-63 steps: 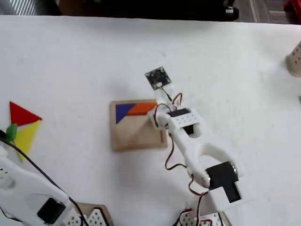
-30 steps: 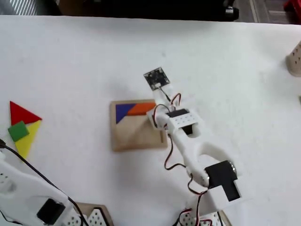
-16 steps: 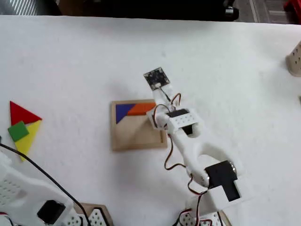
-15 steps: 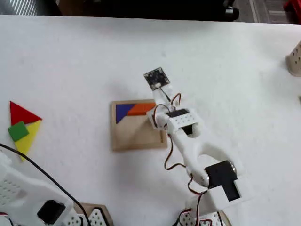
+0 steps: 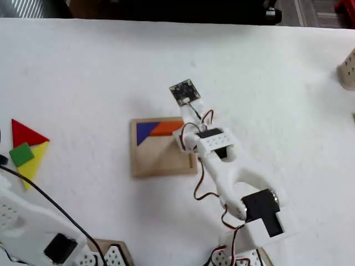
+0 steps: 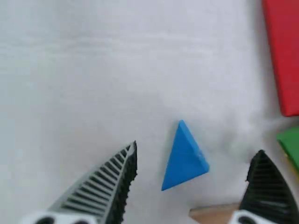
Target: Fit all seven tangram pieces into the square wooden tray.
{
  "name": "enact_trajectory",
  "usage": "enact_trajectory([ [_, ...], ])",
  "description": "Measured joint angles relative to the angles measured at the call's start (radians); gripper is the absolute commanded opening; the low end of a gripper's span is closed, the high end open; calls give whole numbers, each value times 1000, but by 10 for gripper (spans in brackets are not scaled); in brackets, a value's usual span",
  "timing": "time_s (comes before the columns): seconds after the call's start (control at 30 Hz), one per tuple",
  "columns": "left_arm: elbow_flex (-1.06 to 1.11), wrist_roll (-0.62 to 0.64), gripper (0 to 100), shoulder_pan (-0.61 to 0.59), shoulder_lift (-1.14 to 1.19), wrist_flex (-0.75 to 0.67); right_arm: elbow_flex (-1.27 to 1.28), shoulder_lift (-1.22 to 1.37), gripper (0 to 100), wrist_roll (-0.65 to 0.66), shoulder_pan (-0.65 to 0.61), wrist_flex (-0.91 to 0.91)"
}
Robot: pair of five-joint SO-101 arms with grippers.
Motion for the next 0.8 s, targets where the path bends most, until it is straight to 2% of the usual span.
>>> enact_trajectory([
  [0.13,-55,-29,365,2,80,2,0,0,21,0,0,0],
  [0.27,-152,-32,358,3,146,61,0,0,21,0,0,0],
  [0.43,-285,-78,239,6,221,181,0,0,21,0,0,0],
  [0.5,-336,-98,251,9,247,253,0,0,21,0,0,0],
  [0.63,-436,-106,338,12,298,370,0,0,21,0,0,0],
  [0.8,-559,-112,336,6,364,466,0,0,21,0,0,0],
])
